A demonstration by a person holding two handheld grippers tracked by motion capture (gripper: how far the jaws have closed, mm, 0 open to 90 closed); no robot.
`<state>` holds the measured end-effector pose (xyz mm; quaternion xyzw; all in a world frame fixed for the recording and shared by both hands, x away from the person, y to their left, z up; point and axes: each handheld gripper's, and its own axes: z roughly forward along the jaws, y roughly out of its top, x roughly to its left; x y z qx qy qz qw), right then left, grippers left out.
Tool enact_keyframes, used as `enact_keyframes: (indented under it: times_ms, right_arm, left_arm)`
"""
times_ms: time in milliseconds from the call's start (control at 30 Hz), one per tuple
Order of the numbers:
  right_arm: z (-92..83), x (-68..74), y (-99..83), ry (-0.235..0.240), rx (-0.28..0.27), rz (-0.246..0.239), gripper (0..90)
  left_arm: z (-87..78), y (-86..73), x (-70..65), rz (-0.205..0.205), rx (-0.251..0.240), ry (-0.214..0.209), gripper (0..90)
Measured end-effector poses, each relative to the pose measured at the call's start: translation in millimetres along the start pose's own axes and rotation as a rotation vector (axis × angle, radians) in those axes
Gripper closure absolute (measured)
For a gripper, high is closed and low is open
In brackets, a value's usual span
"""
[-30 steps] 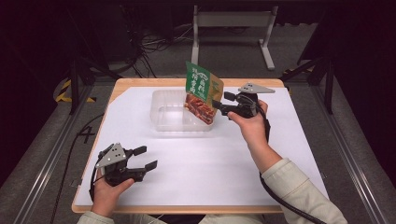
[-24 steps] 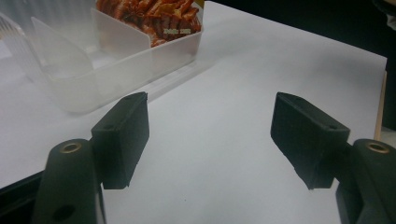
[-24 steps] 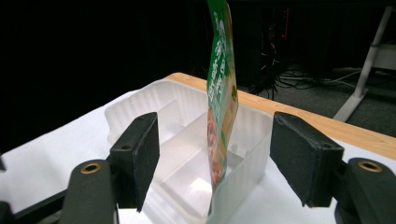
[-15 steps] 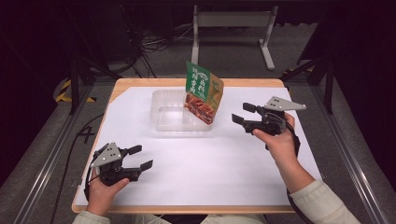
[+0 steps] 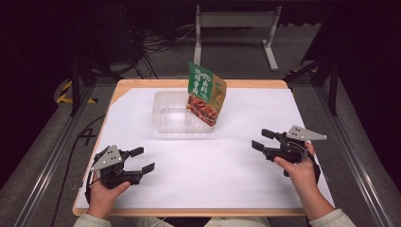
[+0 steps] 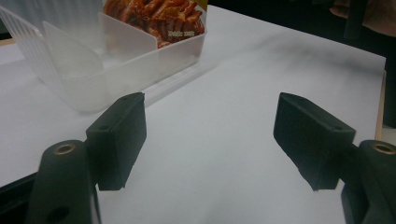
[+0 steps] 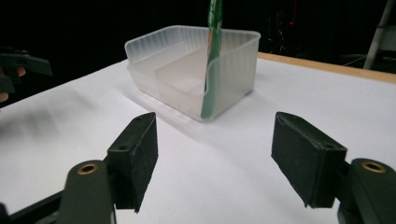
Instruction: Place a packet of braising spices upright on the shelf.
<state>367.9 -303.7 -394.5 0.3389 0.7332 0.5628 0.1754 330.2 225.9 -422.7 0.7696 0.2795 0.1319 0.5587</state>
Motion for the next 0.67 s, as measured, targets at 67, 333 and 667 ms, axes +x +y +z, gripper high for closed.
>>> enact_keyframes:
  times_ms: [67, 333, 667]
  right_arm:
    - [-1.1, -3.1, -12.0, -0.005, -0.009, 0.011, 32.0]
    - [7.5, -7.5, -37.5, 0.017, 0.023, 0.019, 32.4]
    - [12.1, -3.5, -41.9, 0.017, 0.04, -0.017, 32.4]
  left_arm:
    - [1.2, -1.5, 1.3, 0.001, 0.004, 0.0, 26.0]
    - [5.3, -7.5, 5.5, -0.001, 0.011, -0.002, 25.5]
    - [6.1, -8.5, 6.1, -0.028, 0.008, 0.0, 24.4]
